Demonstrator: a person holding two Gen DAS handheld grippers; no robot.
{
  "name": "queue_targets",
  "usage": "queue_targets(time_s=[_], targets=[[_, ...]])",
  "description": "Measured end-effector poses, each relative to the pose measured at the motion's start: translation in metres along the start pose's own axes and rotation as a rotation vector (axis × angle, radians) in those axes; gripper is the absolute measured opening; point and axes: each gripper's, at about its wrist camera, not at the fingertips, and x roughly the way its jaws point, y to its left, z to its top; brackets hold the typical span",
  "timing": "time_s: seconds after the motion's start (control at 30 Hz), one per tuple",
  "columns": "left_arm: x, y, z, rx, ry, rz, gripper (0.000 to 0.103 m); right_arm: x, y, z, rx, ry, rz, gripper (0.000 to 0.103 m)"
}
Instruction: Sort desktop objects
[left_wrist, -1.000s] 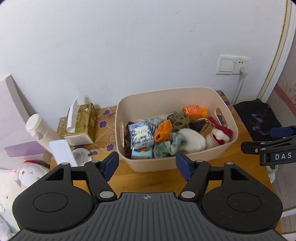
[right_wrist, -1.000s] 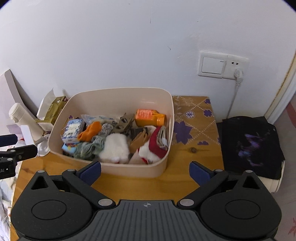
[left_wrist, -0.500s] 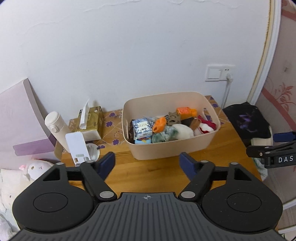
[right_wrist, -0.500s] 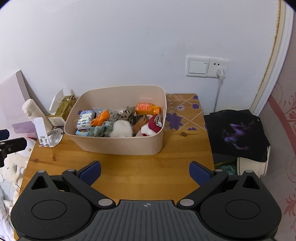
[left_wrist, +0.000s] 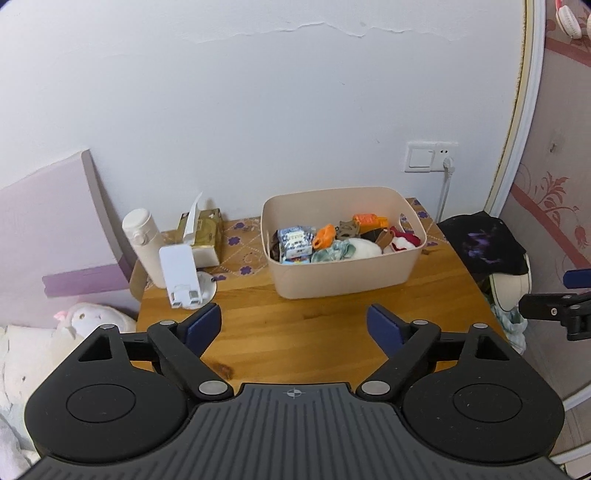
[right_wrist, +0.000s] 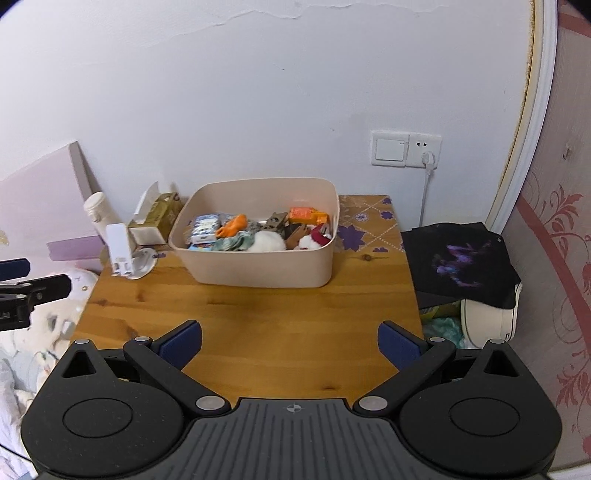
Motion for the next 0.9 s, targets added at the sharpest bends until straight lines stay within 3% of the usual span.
queue_targets(time_s=[0.5,0.9], targets=[[-0.054,0.016,-0.048,-0.024,0.006,0.005,0.09,-0.052,0.038,-0.041,-0.001,-0.026,0.057,0.103],[-0.077,0.019,-0.081,-0.027,0.03,-0.013,0.09,-0.085,0.046,-0.075,-0.005,-0.043,0.033,0.103]])
